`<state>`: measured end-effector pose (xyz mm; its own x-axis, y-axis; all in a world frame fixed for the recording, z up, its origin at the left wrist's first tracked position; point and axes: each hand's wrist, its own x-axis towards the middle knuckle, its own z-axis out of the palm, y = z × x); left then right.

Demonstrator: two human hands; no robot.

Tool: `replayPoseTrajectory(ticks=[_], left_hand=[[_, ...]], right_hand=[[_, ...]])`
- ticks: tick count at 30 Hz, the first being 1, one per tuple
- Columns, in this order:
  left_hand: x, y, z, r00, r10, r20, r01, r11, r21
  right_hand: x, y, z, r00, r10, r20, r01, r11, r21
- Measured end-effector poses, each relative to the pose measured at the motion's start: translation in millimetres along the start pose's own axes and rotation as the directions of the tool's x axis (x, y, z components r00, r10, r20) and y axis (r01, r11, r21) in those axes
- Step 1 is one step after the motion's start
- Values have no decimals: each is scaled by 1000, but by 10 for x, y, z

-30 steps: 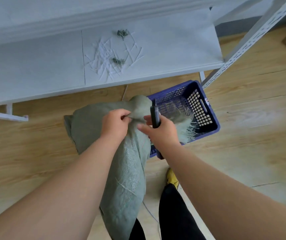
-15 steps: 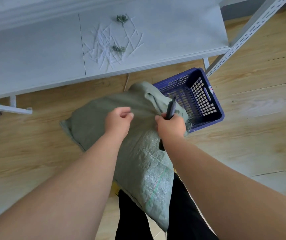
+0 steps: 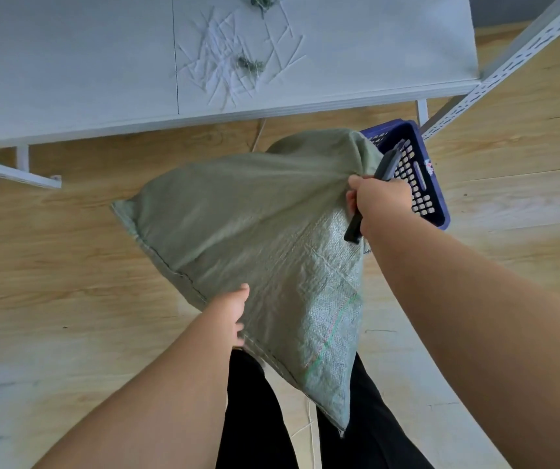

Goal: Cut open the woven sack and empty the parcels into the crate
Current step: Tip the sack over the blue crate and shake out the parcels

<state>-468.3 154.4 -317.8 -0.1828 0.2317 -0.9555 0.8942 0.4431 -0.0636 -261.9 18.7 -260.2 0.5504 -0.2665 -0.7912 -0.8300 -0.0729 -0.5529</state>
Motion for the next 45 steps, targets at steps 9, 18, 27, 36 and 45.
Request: replayPoseTrajectory(ticks=[9,18,27,36,45], left_hand=[[-298,111,591,950,310,-49,-302,945,125],[-497,436,606,507,862,12,-520,295,802],[-1144,1019,866,479,852,209,-785,310,537],[-1583,1234,1028,626,759,178,-769,639,-21],[-1632,707,914,476,707,524,-699,-58,713]], right_hand=[[37,93,45,996,-94,11,94,995,-43],[-71,52,-56,989,-129,67,133,988,-72],[-405,300,-395,930,-338,143,365,813,-454],[-407,352,-917,953,-263,149,299,751,-589],[-209,-530,-1407,906,-422,12,361,759,-542]])
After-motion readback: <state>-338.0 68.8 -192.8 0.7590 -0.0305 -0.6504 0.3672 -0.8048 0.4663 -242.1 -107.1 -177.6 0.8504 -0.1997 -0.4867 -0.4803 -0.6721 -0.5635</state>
